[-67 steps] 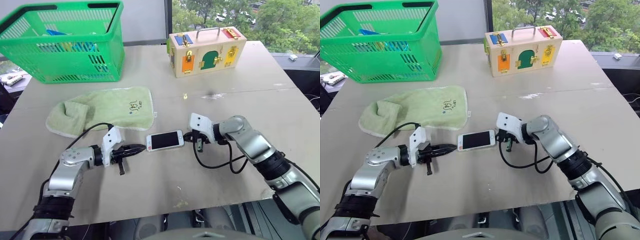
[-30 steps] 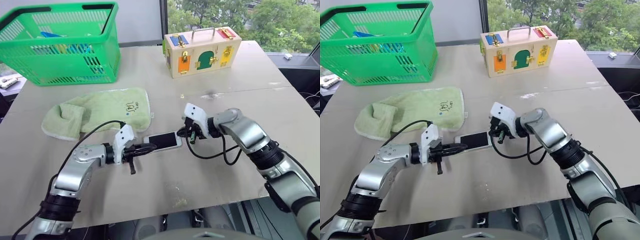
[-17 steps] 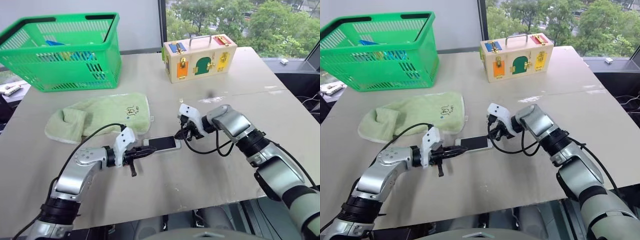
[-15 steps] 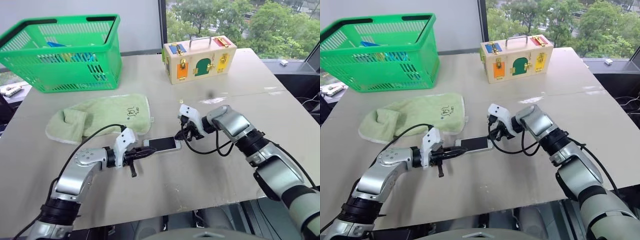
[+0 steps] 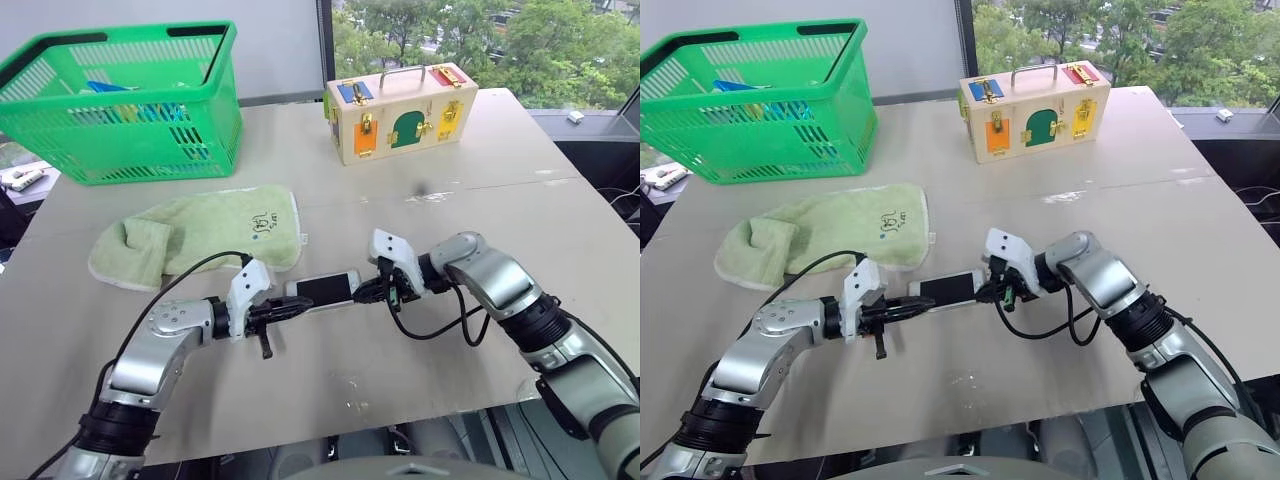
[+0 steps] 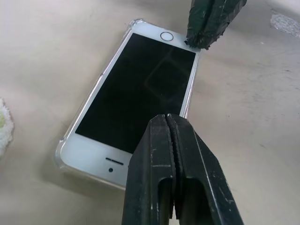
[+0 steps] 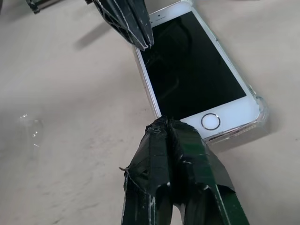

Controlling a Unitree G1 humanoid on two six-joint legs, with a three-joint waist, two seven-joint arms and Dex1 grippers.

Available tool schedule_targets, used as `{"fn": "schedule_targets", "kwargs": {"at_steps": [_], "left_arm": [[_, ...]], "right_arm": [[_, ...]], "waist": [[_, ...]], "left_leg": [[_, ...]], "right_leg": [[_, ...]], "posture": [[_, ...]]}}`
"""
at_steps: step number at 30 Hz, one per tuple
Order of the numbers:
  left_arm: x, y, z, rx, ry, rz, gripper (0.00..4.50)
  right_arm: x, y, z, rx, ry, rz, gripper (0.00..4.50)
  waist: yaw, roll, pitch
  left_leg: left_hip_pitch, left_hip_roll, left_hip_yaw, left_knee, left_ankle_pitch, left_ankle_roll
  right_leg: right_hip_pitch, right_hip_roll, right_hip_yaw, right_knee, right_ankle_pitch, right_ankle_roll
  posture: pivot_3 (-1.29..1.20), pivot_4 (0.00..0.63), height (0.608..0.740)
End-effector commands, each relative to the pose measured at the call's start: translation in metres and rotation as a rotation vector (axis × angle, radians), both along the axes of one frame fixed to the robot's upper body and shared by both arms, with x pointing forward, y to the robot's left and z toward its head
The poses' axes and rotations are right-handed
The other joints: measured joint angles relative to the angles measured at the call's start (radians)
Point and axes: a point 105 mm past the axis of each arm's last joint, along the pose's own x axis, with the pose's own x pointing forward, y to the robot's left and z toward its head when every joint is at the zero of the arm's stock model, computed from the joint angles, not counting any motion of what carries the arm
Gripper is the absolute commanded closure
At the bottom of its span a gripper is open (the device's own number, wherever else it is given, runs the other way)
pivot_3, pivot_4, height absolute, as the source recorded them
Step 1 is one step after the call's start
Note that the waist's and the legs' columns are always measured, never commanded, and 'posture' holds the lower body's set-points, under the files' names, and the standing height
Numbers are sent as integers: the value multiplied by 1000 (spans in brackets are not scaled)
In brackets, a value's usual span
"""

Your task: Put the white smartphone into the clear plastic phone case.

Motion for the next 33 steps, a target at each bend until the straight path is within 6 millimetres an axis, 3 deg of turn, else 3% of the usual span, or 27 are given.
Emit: {"fn": "schedule_targets", "kwargs": {"at_steps": [1, 3, 8, 11, 13, 15, 17, 20, 22, 25, 29, 32, 33], "left_arm": [[-2, 3, -9, 28, 37, 5, 4458], [-1, 4, -9, 30, 35, 8, 4458], [1, 5, -9, 32, 35, 13, 4458], [1, 3, -9, 28, 33, 10, 4458], [1, 1, -4, -10, 19, 21, 4458], [1, 0, 4, -69, -4, 31, 4458], [1, -2, 16, -156, -38, 44, 4458], [6, -2, 38, -312, -73, 113, 4458], [9, 3, 52, -385, -107, 157, 4500], [6, 8, 69, -459, -125, 165, 3164], [-2, 20, 78, -399, -150, 175, 1496], [-17, 41, 73, -303, -118, 189, 391], [-26, 49, 69, -265, -88, 196, 32]], "right_arm": [[5, -10, -25, -154, -9, -31, 4500], [6, -15, -34, -212, 21, -48, 4500], [-13, -16, -66, -325, 204, 5, 4500], [-5, -20, -78, -354, 159, -12, 4500], [9, 6, -43, -91, 60, -62, 4500], [15, 16, -4, 143, -60, -89, 4500], [12, 13, 27, 304, -207, -109, 4500], [4, -6, 54, 427, -332, -180, 4500], [-1, -22, 63, 453, -384, -244, 3877], [-17, -47, 70, 458, -416, -313, 2556], [-37, -86, 68, 384, -453, -404, 857], [-55, -120, 61, 308, -446, -474, 0], [-64, -132, 58, 279, -434, -490, 0]], "waist": [[1, 0, 0], [1, -1, 1], [2, -2, 0], [1, -3, -3], [1, -3, -3], [5, -3, 1], [5, -1, 7], [6, -3, 13], [8, -7, 15], [9, -10, 18], [6, -13, 22], [6, -17, 27], [3, -17, 28]], "left_leg": [[0, 0, 0, 0, 0, 0], [0, 0, 0, 0, 0, 0], [2, 0, -1, 0, 0, 0], [6, 0, -1, 0, 0, 0], [8, 1, -1, -1, 0, 0], [8, 1, -2, -1, -1, -2], [2, 0, -2, -1, -1, -3], [-8, 0, -1, 0, 1, -1], [-19, 0, -1, 1, 4, -6], [-19, -1, -1, 1, 4, -7], [-19, -1, -1, 1, 3, -6], [-17, 0, -1, 1, 1, -3], [-16, 0, -1, 1, 1, -3]], "right_leg": [[0, 0, 0, 0, -1, 1], [0, 0, -1, 0, -1, 1], [2, 0, -1, -1, -1, 1], [4, 0, -1, -2, -1, 1], [7, 0, -1, -2, -1, 1], [6, 0, -2, -2, -1, 1], [3, -3, -3, -2, -1, 2], [-5, -4, -3, -2, 4, 2], [-15, -3, -4, -2, 5, 2], [-15, -2, -5, -2, 4, 3], [-14, -1, -5, -2, 3, 5], [-13, 2, -4, -4, 0, 8], [-12, 2, -3, -4, 0, 8]], "posture": [[0, 150, 740], [0, 150, 740], [0, 150, 740], [0, 150, 740], [0, 150, 740], [0, 150, 740], [0, 150, 740], [0, 150, 740], [0, 150, 740], [0, 150, 740], [0, 150, 740], [0, 150, 740], [0, 150, 740]]}}
